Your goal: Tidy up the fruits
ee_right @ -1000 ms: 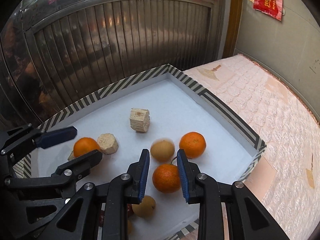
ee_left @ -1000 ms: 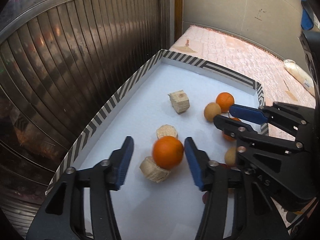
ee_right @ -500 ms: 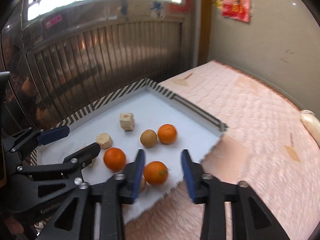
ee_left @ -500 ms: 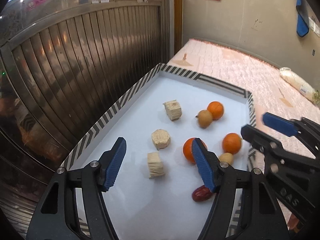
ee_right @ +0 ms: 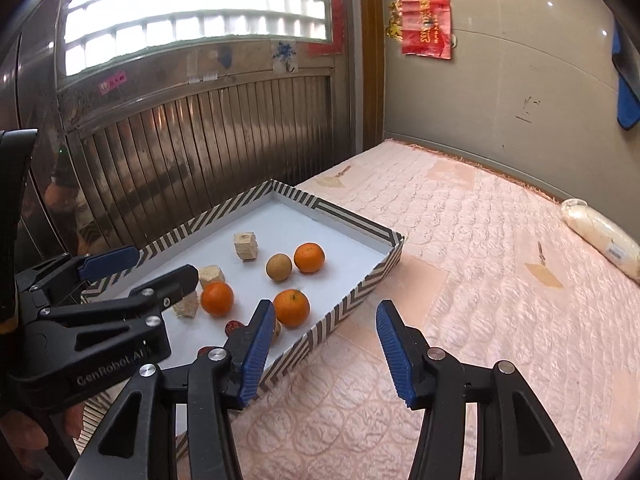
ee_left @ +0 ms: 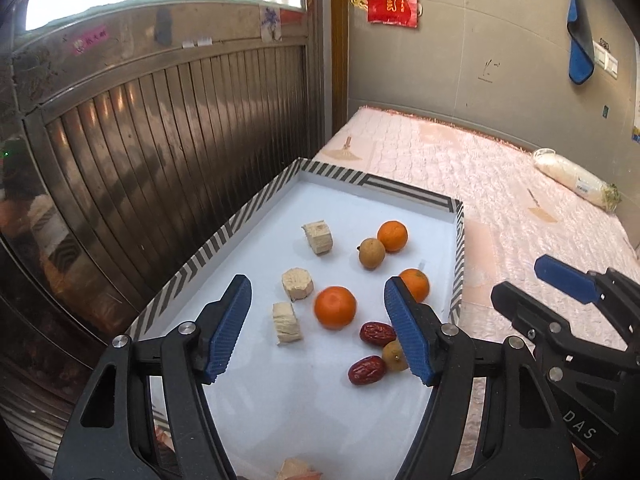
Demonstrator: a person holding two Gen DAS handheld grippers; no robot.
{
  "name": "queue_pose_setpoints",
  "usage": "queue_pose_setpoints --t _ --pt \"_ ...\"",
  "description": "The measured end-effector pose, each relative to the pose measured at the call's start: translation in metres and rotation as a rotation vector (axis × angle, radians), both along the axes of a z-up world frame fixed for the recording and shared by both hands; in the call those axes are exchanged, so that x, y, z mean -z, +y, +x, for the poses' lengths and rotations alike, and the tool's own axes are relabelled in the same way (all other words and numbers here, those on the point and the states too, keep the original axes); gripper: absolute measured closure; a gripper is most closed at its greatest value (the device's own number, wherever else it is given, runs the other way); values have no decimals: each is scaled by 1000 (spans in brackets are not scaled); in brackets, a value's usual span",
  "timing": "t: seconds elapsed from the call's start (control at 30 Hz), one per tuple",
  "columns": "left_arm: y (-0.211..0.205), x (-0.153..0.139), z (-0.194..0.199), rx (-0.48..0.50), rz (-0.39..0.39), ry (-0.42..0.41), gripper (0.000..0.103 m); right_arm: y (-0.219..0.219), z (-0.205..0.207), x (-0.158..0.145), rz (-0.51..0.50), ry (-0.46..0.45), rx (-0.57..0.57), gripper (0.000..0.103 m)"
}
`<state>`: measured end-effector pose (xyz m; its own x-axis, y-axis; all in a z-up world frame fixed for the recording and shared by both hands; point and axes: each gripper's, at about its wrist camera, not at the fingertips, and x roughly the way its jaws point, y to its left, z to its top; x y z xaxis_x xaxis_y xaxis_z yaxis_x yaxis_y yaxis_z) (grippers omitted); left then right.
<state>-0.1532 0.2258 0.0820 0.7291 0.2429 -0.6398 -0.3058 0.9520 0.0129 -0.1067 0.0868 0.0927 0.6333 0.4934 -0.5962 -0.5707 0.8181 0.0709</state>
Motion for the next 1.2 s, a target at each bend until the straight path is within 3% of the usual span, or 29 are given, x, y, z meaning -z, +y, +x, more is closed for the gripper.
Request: queue_pose_setpoints --t 1.2 --pt "-13 -6 -17 -10 -17 -19 33 -6 -15 0 -10 0 -6 50"
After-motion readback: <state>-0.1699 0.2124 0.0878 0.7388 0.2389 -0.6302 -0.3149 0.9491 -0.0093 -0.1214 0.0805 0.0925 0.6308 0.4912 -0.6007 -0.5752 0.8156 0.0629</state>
